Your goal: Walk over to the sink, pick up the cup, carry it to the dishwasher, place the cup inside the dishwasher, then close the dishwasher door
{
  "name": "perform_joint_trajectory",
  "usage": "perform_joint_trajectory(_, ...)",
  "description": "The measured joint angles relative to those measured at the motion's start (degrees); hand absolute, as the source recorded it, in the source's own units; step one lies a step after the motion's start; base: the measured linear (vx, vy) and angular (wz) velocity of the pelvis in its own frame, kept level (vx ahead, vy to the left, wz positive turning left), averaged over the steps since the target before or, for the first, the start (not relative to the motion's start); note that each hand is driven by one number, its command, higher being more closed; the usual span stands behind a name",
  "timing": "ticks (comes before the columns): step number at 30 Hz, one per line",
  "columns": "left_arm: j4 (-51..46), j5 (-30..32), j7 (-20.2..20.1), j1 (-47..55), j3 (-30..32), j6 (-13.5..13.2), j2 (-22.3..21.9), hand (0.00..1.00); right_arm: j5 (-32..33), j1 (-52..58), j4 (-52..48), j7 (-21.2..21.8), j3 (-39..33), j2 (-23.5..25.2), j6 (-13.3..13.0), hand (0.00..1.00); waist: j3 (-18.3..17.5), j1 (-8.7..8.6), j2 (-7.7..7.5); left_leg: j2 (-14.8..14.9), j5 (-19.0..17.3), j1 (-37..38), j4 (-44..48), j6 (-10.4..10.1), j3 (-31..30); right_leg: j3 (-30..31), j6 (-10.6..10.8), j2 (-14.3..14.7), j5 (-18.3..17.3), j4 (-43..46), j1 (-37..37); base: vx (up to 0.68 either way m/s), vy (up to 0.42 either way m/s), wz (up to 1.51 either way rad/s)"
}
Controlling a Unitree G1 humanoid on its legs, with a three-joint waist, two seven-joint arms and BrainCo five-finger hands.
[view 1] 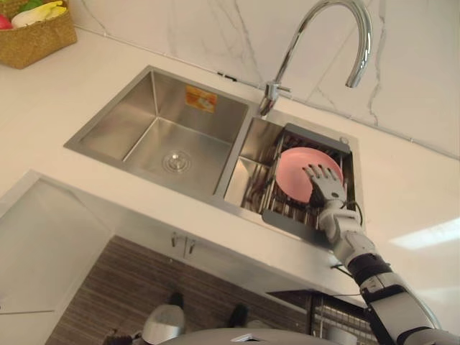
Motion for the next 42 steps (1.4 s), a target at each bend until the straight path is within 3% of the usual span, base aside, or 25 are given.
perform_joint_trajectory(11, 0.0, 0.0, 0.0, 0.1, 0.1, -0.4, 0.0, 0.0, -2.0, 2.4, -4.8, -3.0, -0.1, 0.0, 3.4, 0.0, 0.0, -0.58, 0.5, 0.3, -1.4, -1.0, 2.4, -0.2, 0.0, 0.1, 0.2, 0.1, 0.1, 0.3, 0.0, 0.0, 0.0, 0.0)
perform_joint_trajectory(33, 0.0, 0.0, -0.1, 0.3, 0.2, -1.4, -0.4, 0.0, -1.6, 2.1, -6.4, -7.6, -0.1, 0.0, 4.5, 0.0, 0.1, -0.4, 1.22, 0.7, -3.3, -4.0, 7.2, 0.3, -0.5, -0.3, 0.0, 0.1, 0.0, 0.2, -0.6, 0.0, 0.0, 0.01)
perform_joint_trajectory(42, -0.1, 0.0, -0.5, 0.3, 0.5, -2.1, -0.5, 0.0, 9.4, -0.1, -3.9, -8.8, 0.0, -0.1, 5.5, 0.0, 0.6, -0.37, 1.72, 0.7, -3.5, -6.3, 8.8, 0.2, -1.5, -1.3, -0.2, 0.1, 0.1, 0.1, -1.6, -0.02, -0.004, 0.05)
